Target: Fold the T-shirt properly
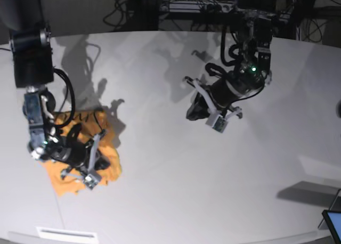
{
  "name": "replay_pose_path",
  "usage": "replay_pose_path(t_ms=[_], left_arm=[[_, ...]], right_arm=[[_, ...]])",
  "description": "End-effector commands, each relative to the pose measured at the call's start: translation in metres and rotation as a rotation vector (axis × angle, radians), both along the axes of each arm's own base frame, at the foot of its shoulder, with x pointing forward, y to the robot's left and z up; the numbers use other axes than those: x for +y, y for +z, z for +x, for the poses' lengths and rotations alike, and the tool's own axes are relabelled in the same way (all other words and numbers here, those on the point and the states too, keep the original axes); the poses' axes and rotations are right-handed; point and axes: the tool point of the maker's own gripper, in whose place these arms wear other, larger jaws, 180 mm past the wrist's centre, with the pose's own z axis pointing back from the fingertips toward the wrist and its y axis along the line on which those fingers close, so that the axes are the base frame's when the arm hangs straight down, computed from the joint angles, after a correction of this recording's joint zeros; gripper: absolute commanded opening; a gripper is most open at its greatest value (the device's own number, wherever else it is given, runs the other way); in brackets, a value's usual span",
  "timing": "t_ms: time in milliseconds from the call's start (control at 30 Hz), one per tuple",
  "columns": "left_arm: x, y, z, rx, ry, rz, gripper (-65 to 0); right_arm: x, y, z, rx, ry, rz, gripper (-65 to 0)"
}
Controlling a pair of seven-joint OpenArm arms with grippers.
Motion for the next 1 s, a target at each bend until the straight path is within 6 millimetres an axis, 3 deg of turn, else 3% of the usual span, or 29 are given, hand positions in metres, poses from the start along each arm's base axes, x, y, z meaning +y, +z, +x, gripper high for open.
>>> replay_pose_path(t_ms=[0, 133, 400, 633, 833, 967], left_arm=[[0.002, 0.018, 0.006, -0.056, 0.005, -0.024, -65.0], [0.024, 0.017, -0.005, -0.051, 0.060, -0.004, -65.0], [0.041, 0.013, -0.048, -0.015, 0.061, 0.057, -65.0], [0.081, -0.002, -0.086, 0.068, 0.157, 0.114, -65.0], [0.096, -0.015, -0.121, 0.149, 0.185, 0.147, -65.0], [0.103, -0.022, -0.142, 0.199, 0.196, 0.164, -65.0]], right_arm=[[-0.014, 0.030, 0.010, -0.078, -0.035, -0.004, -61.5], [-0.037, 0.055, -0.018, -0.137, -0.094, -0.071, -61.5], [-0.078, 0.054, -0.089, -0.145, -0.194, -0.151, -61.5], [-0.121, 0.023, -0.155, -0.027, -0.305, -0.202, -61.5], [-0.157, 0.008, -0.196, 0.052, -0.431, -0.227, -61.5], [-0.169, -0.007, -0.227, 0.129, -0.459, -0.256, -61.5]])
